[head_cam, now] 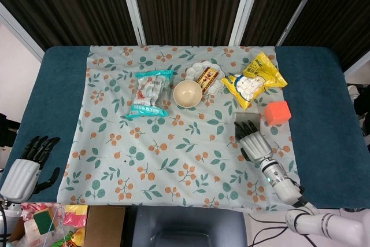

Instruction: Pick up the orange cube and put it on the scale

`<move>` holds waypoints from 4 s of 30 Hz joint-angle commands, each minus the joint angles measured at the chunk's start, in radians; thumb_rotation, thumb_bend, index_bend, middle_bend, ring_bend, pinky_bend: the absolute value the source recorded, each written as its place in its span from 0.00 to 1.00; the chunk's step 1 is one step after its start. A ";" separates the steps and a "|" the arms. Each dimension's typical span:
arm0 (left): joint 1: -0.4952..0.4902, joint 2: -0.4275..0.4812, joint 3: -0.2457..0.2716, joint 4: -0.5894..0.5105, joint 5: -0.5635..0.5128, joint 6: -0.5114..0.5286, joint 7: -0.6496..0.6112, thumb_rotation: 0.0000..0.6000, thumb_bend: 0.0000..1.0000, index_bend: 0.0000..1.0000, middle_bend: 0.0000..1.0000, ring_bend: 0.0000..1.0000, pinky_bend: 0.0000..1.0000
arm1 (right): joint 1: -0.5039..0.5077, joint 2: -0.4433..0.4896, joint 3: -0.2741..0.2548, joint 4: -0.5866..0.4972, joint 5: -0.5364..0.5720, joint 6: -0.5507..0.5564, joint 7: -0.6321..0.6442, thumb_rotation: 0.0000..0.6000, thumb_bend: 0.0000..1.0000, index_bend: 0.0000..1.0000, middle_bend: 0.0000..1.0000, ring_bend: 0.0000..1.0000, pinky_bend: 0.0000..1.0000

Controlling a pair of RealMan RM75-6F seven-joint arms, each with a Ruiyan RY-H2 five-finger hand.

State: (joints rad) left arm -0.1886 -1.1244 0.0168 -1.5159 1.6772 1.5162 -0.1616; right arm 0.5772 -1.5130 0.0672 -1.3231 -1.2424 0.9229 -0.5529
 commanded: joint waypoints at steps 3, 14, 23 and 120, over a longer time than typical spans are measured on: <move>0.002 0.000 0.001 0.001 0.004 0.005 -0.003 1.00 0.44 0.01 0.11 0.07 0.06 | 0.001 -0.004 -0.007 0.005 0.001 0.001 -0.002 1.00 0.65 0.44 0.00 0.00 0.00; 0.008 0.000 0.003 0.003 0.011 0.017 -0.007 1.00 0.44 0.01 0.11 0.07 0.07 | -0.021 0.032 -0.010 -0.016 -0.032 0.063 0.059 1.00 0.65 0.34 0.00 0.00 0.00; 0.010 0.000 0.007 0.000 0.018 0.018 -0.001 1.00 0.44 0.01 0.11 0.07 0.07 | -0.056 0.175 0.047 -0.090 -0.028 0.140 0.195 1.00 0.46 0.13 0.00 0.00 0.00; 0.034 0.002 -0.011 0.014 -0.009 0.039 0.001 1.00 0.44 0.00 0.12 0.08 0.06 | 0.088 0.224 0.073 -0.163 0.242 0.090 0.062 1.00 0.22 0.00 0.12 0.00 0.00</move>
State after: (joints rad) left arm -0.1553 -1.1232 0.0064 -1.5022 1.6677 1.5543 -0.1596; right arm 0.7112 -1.3316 0.1312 -1.4235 -0.9390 0.9431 -0.5718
